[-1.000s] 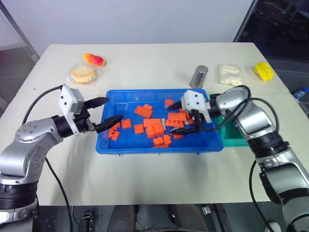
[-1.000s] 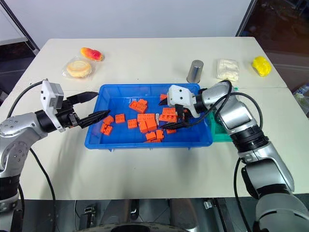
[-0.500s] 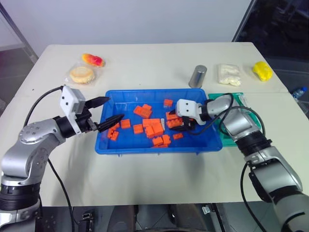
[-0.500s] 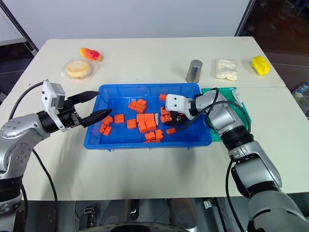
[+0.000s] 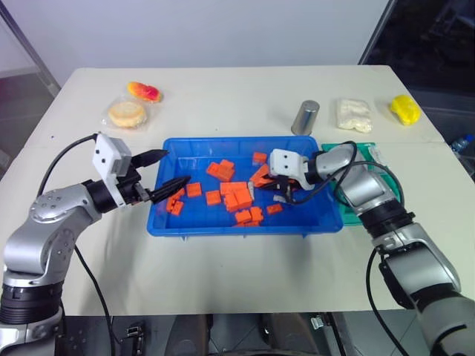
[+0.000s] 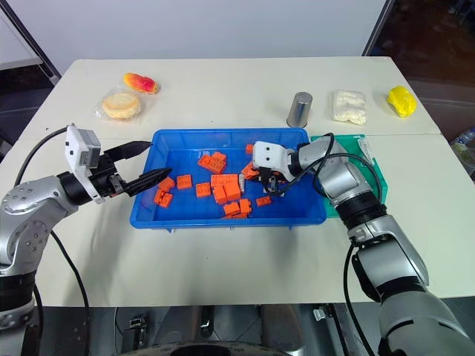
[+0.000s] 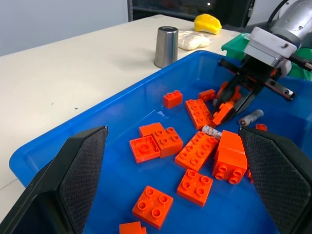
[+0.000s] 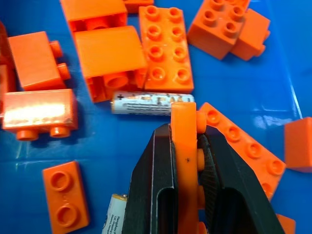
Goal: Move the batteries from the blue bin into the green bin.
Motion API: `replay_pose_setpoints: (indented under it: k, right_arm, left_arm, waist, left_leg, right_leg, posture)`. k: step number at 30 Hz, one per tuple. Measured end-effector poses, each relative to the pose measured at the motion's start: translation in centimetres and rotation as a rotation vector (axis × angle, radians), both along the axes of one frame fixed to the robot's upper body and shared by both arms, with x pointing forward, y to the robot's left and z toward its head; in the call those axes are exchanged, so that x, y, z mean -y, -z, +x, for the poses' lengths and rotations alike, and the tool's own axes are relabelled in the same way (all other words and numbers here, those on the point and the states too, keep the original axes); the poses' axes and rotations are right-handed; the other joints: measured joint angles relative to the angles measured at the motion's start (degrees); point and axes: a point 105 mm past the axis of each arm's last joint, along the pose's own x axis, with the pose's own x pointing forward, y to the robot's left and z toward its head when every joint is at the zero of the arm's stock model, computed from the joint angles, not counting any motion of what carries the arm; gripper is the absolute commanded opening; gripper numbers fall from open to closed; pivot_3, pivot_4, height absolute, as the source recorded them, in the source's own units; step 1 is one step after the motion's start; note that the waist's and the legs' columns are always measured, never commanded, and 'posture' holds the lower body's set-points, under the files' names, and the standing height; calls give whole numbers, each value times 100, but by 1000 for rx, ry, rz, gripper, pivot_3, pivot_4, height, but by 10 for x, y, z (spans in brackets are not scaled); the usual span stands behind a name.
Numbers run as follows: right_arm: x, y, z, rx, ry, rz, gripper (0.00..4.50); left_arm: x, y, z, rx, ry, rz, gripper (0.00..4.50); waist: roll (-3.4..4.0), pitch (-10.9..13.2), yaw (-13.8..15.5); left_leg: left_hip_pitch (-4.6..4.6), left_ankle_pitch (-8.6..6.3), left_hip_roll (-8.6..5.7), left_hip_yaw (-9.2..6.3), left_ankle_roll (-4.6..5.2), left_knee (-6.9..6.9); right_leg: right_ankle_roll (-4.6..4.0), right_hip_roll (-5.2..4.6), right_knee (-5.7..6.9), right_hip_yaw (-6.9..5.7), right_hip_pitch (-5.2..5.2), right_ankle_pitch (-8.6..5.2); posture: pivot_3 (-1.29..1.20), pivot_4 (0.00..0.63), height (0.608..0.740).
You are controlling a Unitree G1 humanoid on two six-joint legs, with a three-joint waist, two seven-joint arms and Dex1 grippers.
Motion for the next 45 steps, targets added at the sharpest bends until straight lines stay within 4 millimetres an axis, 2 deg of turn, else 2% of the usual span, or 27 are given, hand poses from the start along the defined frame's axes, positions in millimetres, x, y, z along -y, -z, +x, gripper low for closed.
replay_pose_setpoints:
  k: [5,9,11,12,15,20,25,33,45]
  right_arm:
    - [11,-26,32,156,112,-4,79]
    - [19,-24,45,216,161,-25,79]
    - [21,-18,47,215,168,-32,1145]
    - [22,-16,47,211,167,-37,1451]
    - [23,-12,47,213,156,-47,2974]
    - [18,-20,42,220,99,-28,2974]
    - [4,-46,18,246,-79,45,2974]
    - [-1,-16,-1,176,-149,56,2974]
    - [-10,7,-13,132,-270,-13,2974]
  left_arm:
    - [6,4,0,-3,14,-4,4500]
    - [6,4,1,-1,15,-1,4500]
    - [6,4,1,-1,14,-1,4500]
    - [6,4,1,-1,14,-1,4500]
    - [6,5,0,-2,14,-1,4500]
    - [2,4,-1,-7,14,22,4500]
    - [-6,-1,-5,-13,23,54,4500]
    - [-5,-3,-7,-21,34,48,4500]
    - [-5,-14,-19,-19,74,91,4500]
  waist:
    - [0,0,-5]
    - [0,0,-5]
    - [0,0,-4]
    - [0,0,-7]
    - [0,0,-9]
    - [0,0,-18]
    - [0,1,-9]
    - [0,1,-5]
    - [0,1,-7]
  left_leg:
    - [1,0,0,0,0,-3]
    - [1,0,0,1,0,-5]
    - [1,0,0,1,0,-4]
    - [1,0,0,1,0,-4]
    - [1,0,0,0,0,-4]
    - [1,0,1,0,0,-5]
    - [1,0,2,-4,0,-7]
    - [3,0,1,-4,0,-4]
    - [3,0,2,-3,0,-4]
  right_leg:
    - [-1,1,0,0,-1,0]
    - [-1,0,-1,0,-1,0]
    - [-1,0,-1,0,-1,0]
    - [-1,0,-1,0,-1,0]
    - [-1,0,-1,0,-1,0]
    - [-1,1,0,0,-1,0]
    - [-1,1,-1,-2,1,0]
    - [-1,0,0,-3,3,0]
    - [-1,0,-1,-3,3,0]
  posture:
    - [0,150,740]
    - [0,150,740]
    - [0,150,740]
    - [0,150,740]
    - [0,150,740]
    - [0,150,740]
    - [0,150,740]
    - [0,150,740]
    - [0,150,740]
